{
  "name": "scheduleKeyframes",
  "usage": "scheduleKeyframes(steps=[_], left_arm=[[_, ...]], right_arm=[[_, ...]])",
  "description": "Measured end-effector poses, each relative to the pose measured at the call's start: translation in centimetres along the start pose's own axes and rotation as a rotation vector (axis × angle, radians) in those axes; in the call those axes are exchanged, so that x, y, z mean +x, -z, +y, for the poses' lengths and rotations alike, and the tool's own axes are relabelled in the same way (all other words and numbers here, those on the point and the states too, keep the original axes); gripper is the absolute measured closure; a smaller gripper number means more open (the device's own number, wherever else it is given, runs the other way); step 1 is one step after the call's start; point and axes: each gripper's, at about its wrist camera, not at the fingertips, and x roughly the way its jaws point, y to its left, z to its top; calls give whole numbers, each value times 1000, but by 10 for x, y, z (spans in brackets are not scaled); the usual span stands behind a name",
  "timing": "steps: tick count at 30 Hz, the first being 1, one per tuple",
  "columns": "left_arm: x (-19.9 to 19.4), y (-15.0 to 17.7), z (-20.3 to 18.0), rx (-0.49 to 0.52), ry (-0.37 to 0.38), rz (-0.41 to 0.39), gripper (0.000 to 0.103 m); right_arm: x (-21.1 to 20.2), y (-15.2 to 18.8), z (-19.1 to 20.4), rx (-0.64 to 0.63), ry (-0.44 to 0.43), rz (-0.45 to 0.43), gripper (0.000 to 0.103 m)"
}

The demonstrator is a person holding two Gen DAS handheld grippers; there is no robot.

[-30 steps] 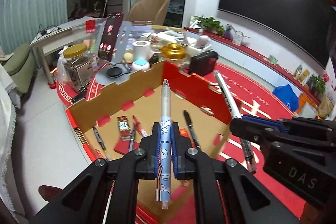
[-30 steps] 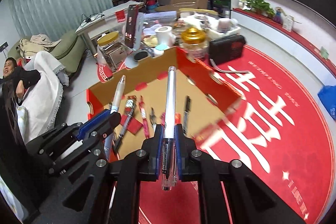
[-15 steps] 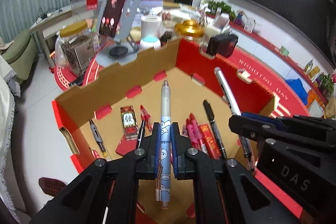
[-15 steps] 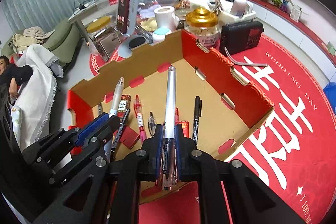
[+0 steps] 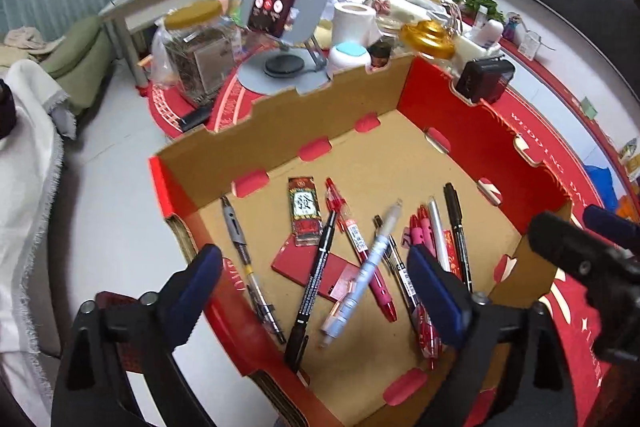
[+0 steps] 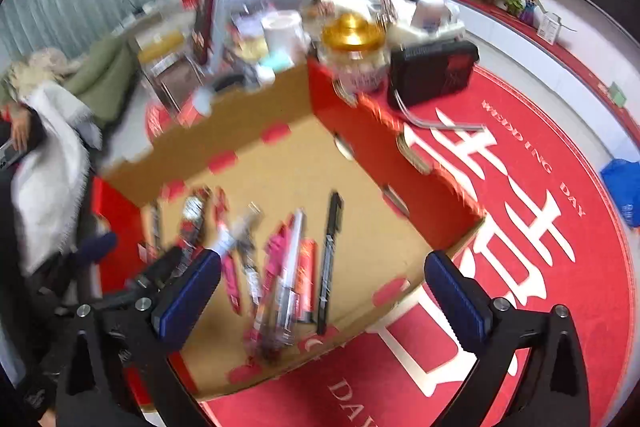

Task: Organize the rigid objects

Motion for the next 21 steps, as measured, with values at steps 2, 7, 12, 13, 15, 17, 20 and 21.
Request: scheduleKeyframes(steps=[2, 7, 12, 13, 15, 17, 20, 21], left_arm=[[-5, -1, -4, 6, -50, -6, 2], [-12, -4, -7, 1, -31, 0, 0], [-8, -8, -6, 3, -64, 59, 0], [-8, -8, -5, 2, -66, 63, 0], [-8, -7, -2, -4, -80, 67, 0], [-8, -7, 0, -14, -82, 67, 0], [-8, -6, 2, -21, -70, 73, 0], [-8, -6, 2, -23, -64, 75, 0]], right_arm=[[-3, -6, 4, -11, 4, 19, 1], [-7, -10, 17, -58, 16, 41, 1], [0, -10, 20, -46, -8, 91, 1], [1, -10, 21, -40, -11, 95, 1], [2, -10, 22, -34, -13, 105, 1], [4, -10, 22, -27, -18, 123, 1], [6, -10, 21, -8, -18, 134, 1], [5, -10, 20, -4, -15, 130, 1]])
